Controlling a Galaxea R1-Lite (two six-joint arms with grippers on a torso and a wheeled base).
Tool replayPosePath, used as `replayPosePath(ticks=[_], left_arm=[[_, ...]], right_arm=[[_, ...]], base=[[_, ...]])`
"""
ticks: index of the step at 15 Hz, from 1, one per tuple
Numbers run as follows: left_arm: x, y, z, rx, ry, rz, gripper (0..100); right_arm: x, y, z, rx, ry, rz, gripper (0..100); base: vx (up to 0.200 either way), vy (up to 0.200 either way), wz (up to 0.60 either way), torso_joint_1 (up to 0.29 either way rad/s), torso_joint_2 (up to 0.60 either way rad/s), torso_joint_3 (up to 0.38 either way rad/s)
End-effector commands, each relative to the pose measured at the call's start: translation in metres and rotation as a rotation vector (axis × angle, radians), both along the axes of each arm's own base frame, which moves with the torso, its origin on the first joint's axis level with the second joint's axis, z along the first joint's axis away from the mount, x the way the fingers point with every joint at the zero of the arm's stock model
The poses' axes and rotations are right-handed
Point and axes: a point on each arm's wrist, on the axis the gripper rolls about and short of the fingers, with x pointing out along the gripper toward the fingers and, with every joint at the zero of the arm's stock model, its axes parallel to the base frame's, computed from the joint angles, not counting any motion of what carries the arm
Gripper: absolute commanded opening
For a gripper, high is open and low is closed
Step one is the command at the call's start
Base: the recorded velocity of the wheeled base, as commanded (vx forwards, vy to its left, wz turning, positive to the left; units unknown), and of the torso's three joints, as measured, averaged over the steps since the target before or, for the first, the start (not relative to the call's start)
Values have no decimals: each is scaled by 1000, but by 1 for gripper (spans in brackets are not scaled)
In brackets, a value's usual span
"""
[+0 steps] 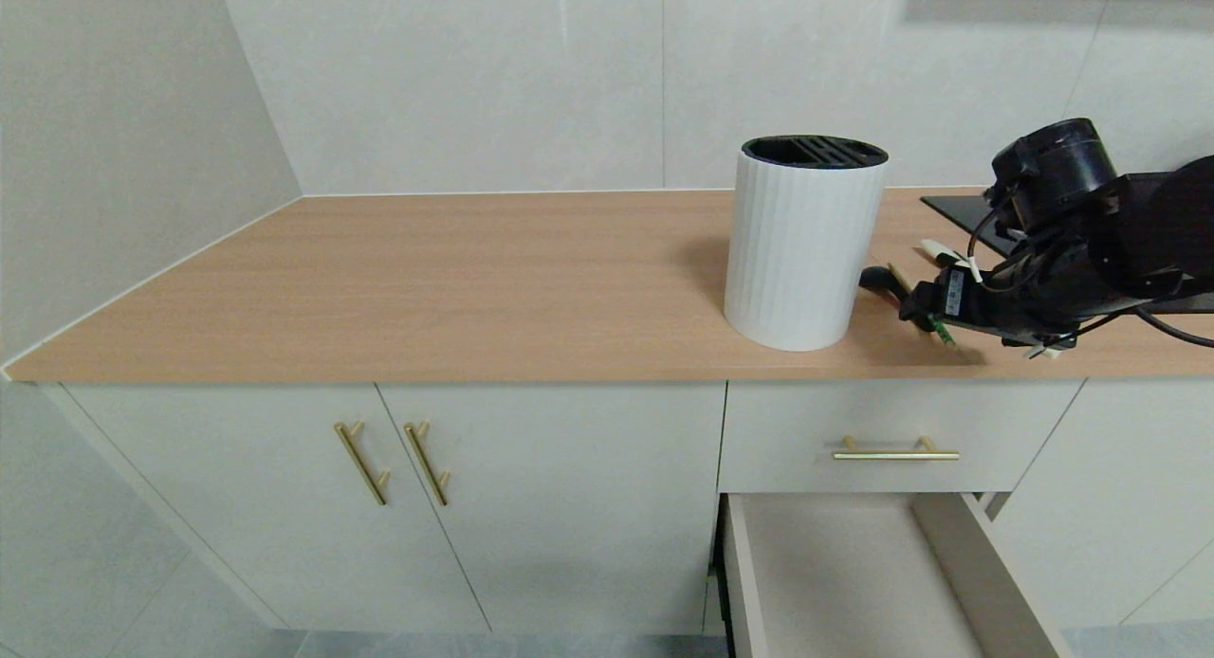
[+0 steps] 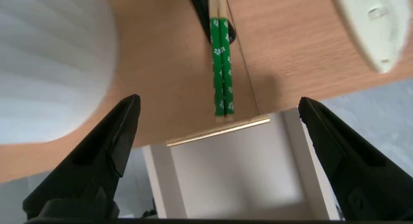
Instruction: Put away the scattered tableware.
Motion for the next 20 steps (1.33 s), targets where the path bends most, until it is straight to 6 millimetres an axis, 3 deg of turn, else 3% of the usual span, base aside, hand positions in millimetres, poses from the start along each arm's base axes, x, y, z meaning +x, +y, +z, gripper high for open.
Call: replayPosePath(ticks=[1,16,17,20], left_arm=[[0,0,0,0,-1,0,100],[0,0,0,0,-1,0,100],[0,0,0,0,0,0,100],[0,0,0,0,0,0,100]], right_arm=[[7,1,-10,-7,27,-2,100],[24,-2,-24,-5,20,-22,100],[24,-2,-24,-4,20,-21,0],[25,-2,-26,-5,26,-21,0]], base=[[0,0,0,0,0,0],[0,0,0,0,0,0],[0,0,0,0,0,0],[0,0,0,0,0,0]])
